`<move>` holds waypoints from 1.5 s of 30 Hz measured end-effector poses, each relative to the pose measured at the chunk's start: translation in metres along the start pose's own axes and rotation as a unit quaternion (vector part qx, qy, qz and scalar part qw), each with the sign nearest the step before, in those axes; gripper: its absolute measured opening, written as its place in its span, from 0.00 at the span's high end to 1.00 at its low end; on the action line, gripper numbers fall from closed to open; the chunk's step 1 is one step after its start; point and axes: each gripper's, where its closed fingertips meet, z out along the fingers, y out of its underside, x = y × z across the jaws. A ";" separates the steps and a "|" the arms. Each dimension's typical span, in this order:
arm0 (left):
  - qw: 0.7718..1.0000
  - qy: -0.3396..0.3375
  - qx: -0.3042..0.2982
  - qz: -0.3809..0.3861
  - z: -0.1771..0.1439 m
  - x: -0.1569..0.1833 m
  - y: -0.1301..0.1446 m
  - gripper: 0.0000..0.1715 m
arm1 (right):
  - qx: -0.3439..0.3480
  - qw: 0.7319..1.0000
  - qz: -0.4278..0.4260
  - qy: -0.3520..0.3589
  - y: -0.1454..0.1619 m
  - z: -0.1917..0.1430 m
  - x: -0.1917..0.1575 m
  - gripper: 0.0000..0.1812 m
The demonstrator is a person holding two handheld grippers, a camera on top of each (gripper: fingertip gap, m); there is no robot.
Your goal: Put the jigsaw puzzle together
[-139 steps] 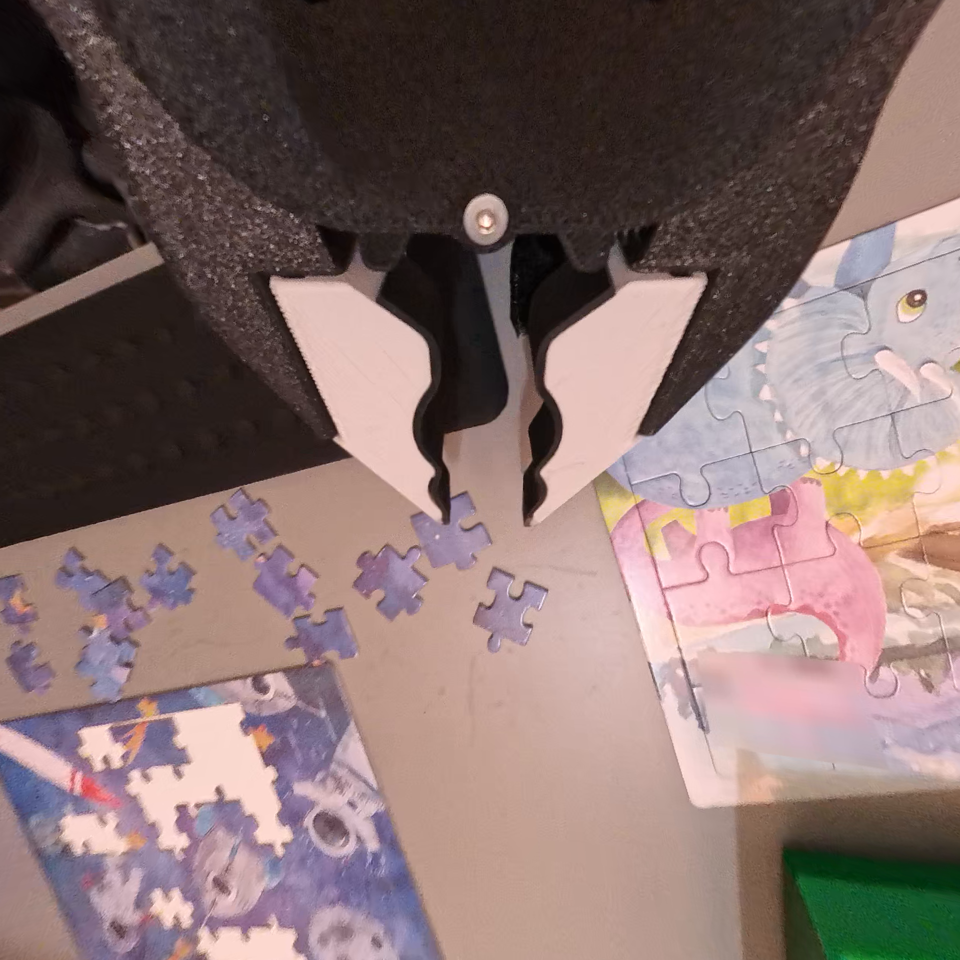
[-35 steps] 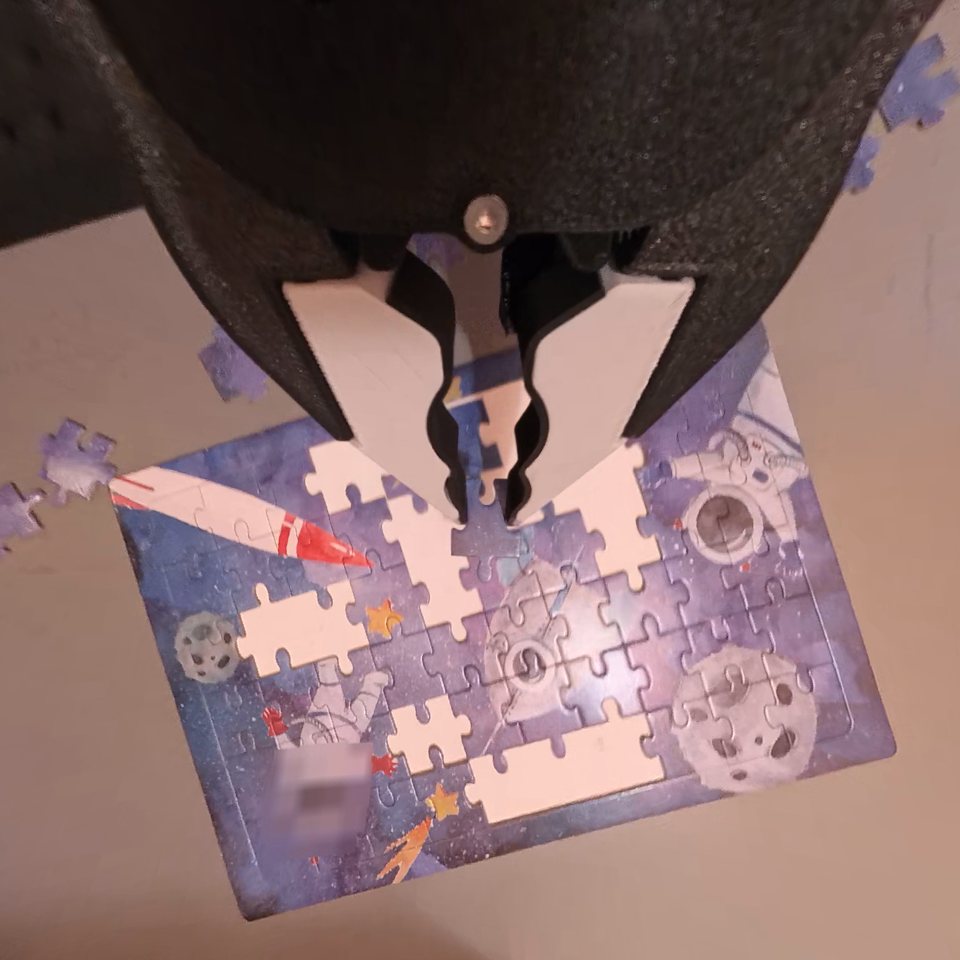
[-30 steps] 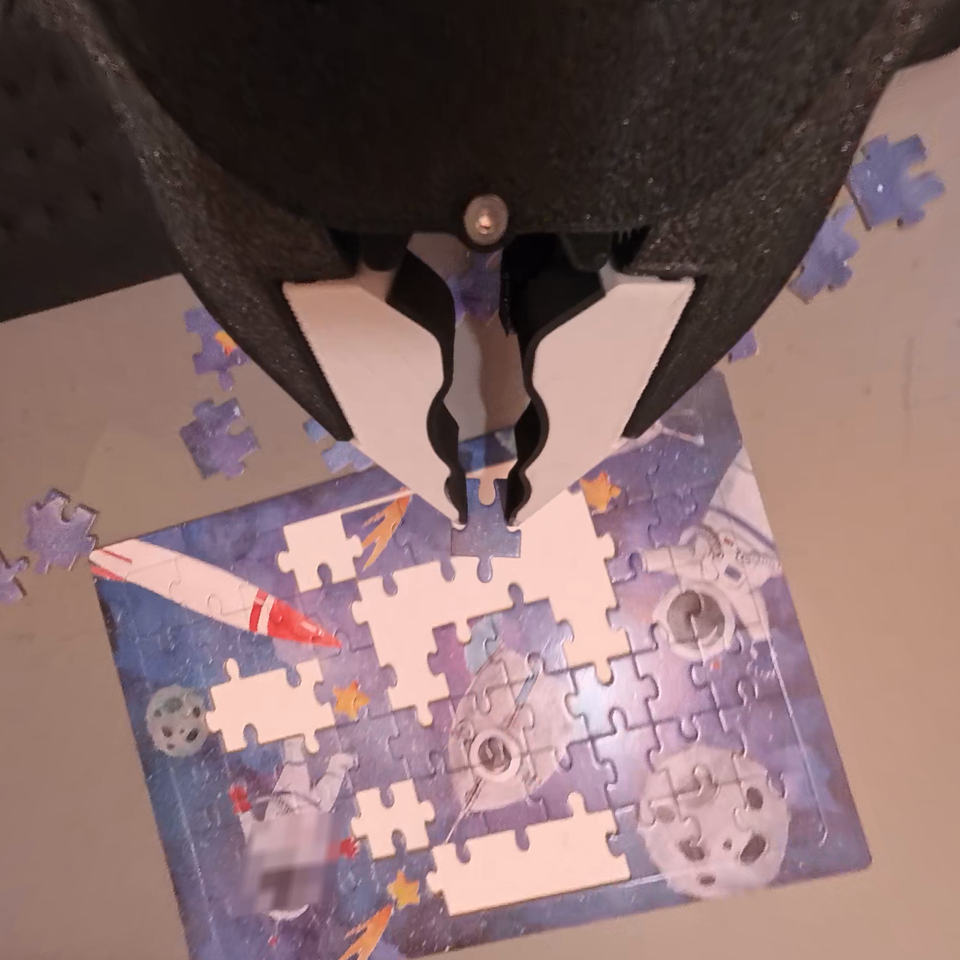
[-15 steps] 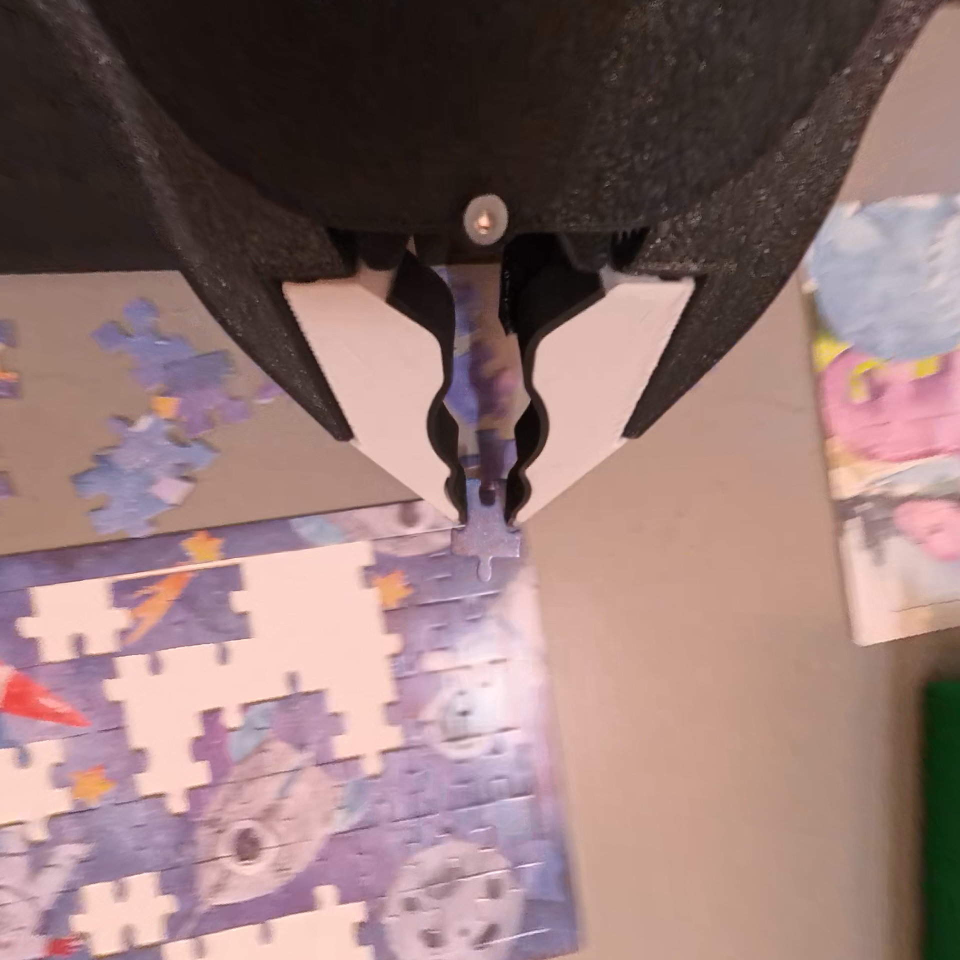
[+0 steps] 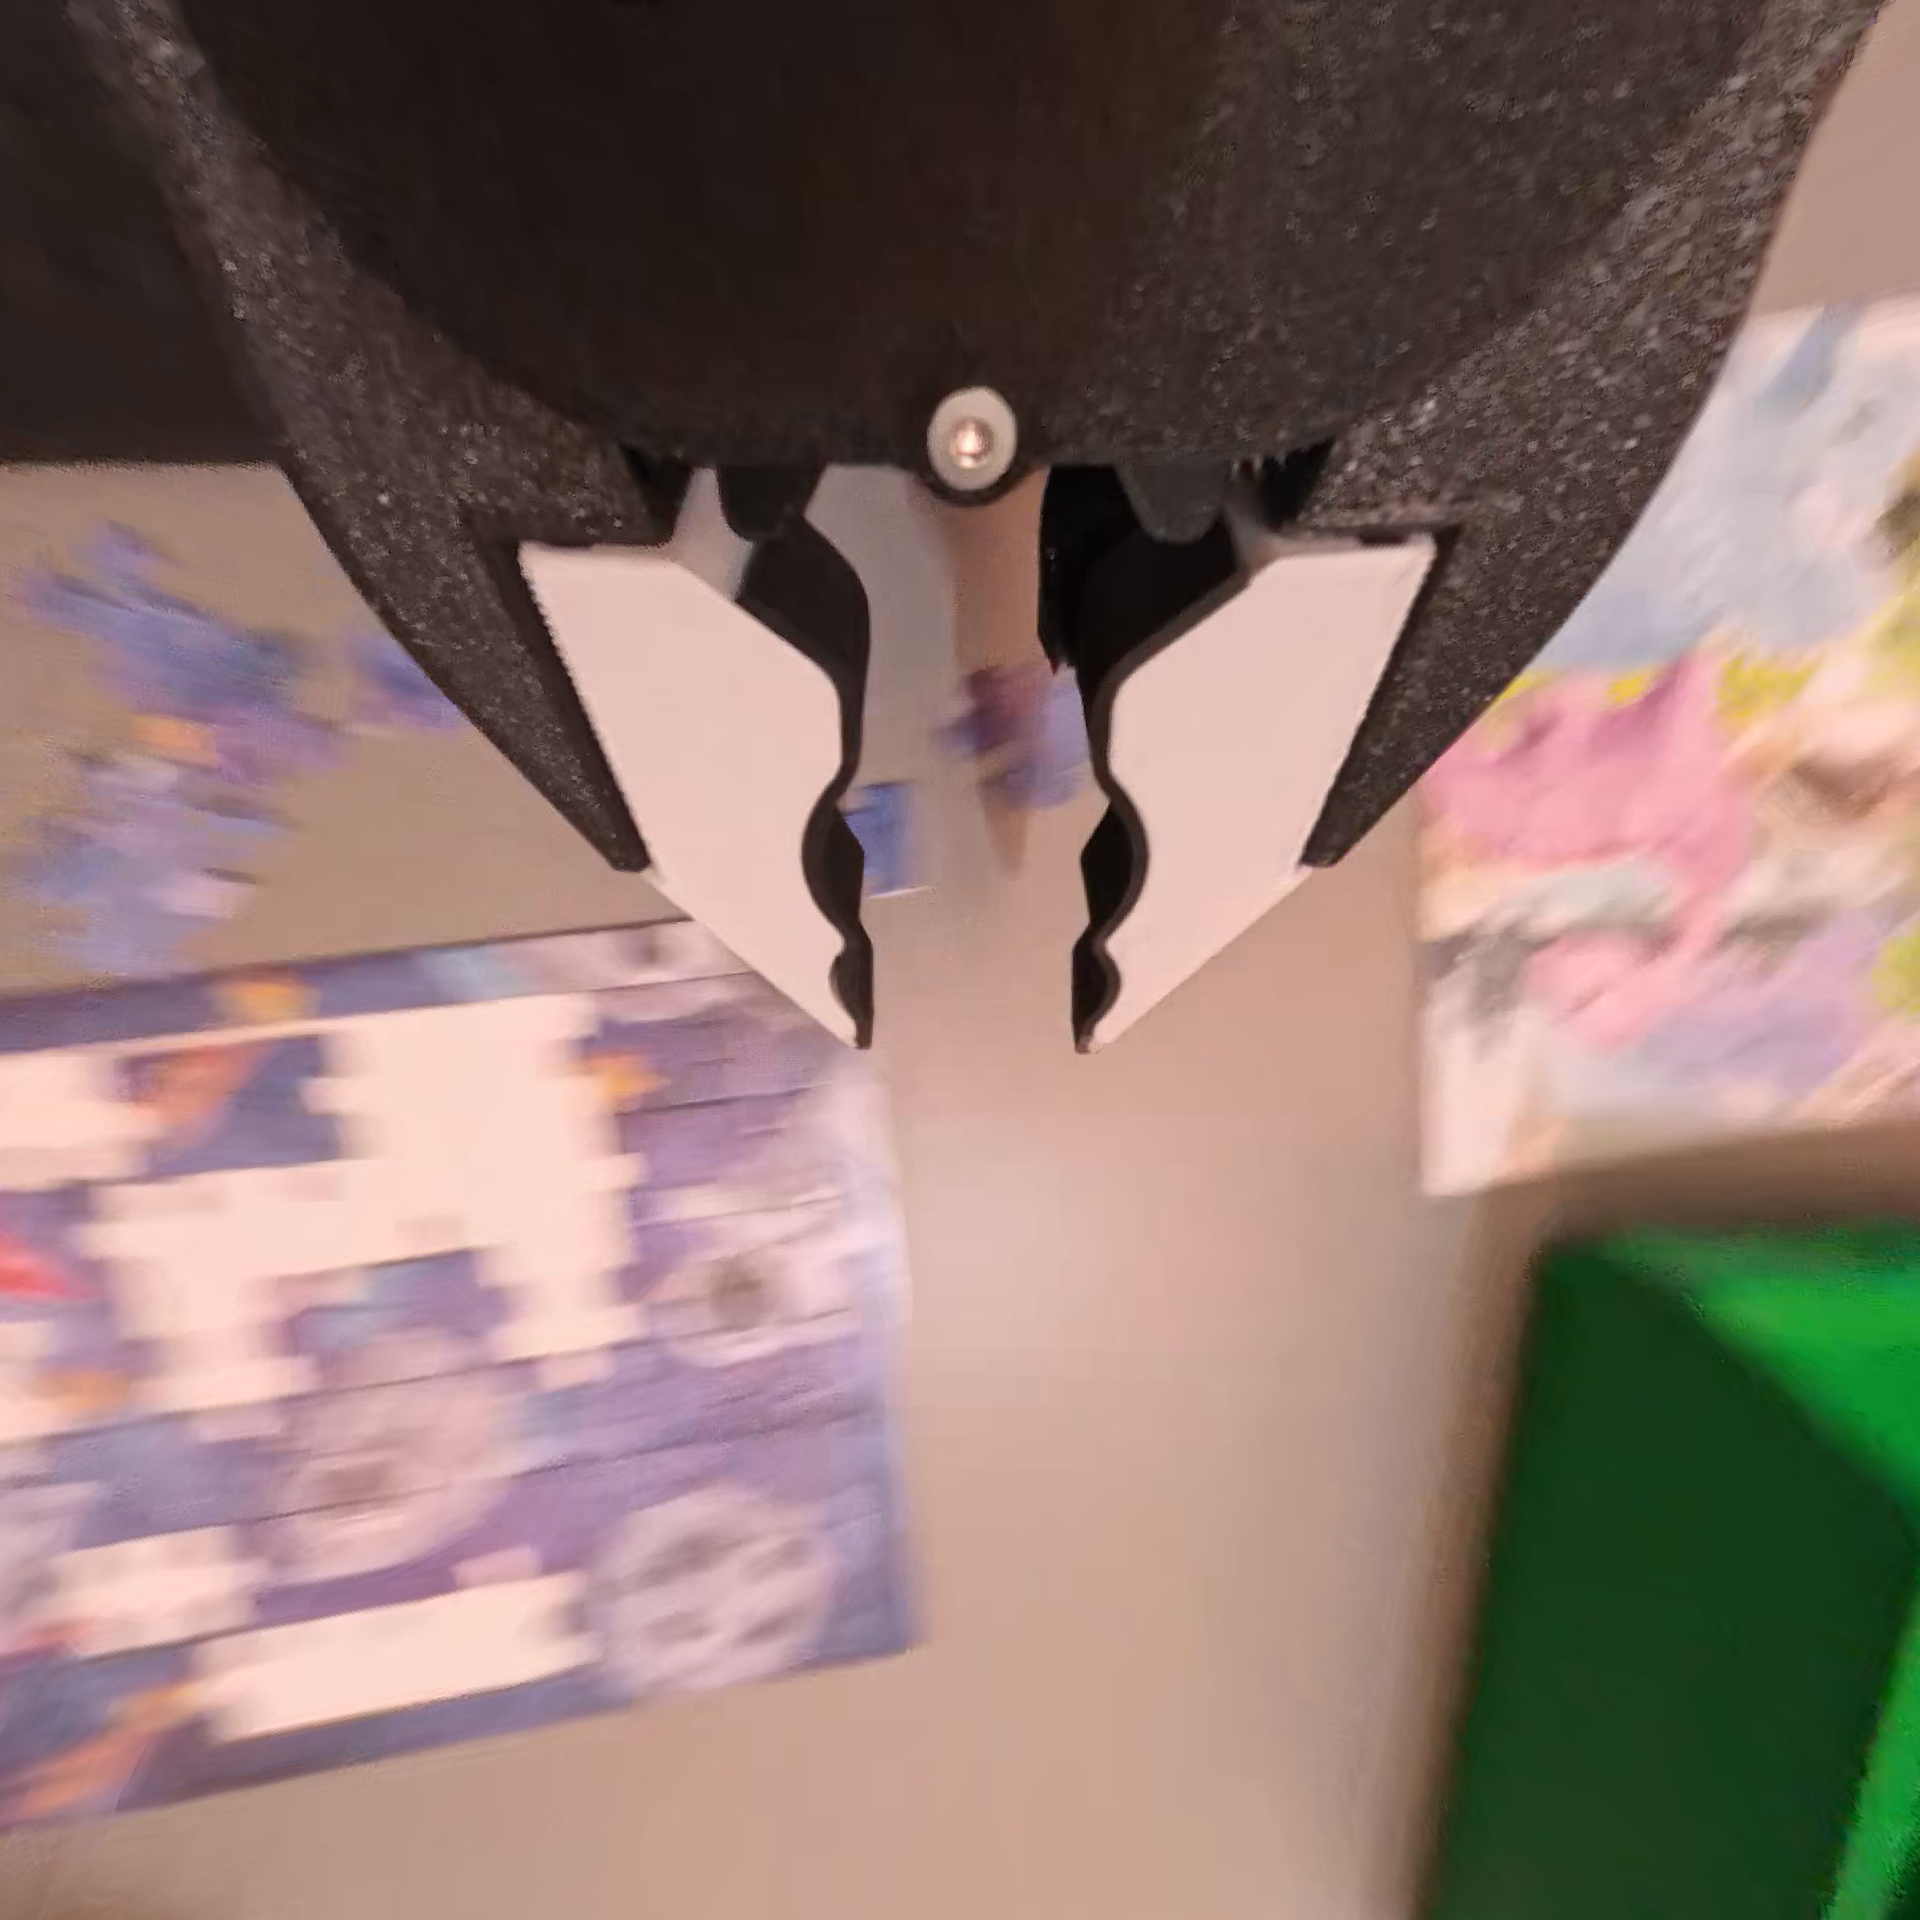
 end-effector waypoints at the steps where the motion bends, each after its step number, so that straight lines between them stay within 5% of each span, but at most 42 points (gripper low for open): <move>1: 0.998 0.058 0.004 0.016 0.000 0.038 -0.007 0.78 | -0.001 1.000 0.001 -0.001 0.000 0.000 0.000 0.80; 4: 0.972 0.228 0.005 0.051 -0.001 0.136 -0.014 0.89 | -0.001 1.000 0.000 0.000 0.000 0.000 0.000 0.80; 5: 0.970 0.237 0.008 0.059 0.005 0.148 -0.014 0.98 | -0.001 1.000 -0.001 0.000 0.000 0.000 0.000 0.80; 9: 0.970 0.226 -0.015 0.083 0.031 0.165 -0.010 0.99 | 0.000 1.000 0.001 -0.001 0.000 0.000 0.000 0.80; 34: 0.976 0.203 -0.049 0.064 0.035 0.151 0.009 0.96 | -0.006 1.000 -0.006 -0.002 0.001 0.002 -0.002 0.80; 39: 0.982 0.184 -0.029 0.031 0.017 0.118 0.004 0.94 | -0.003 1.000 -0.006 -0.002 0.001 0.001 -0.001 0.80; 45: 0.987 0.159 0.013 0.006 -0.020 0.061 0.028 0.94 | 0.006 1.000 0.009 -0.010 -0.001 0.000 0.000 0.80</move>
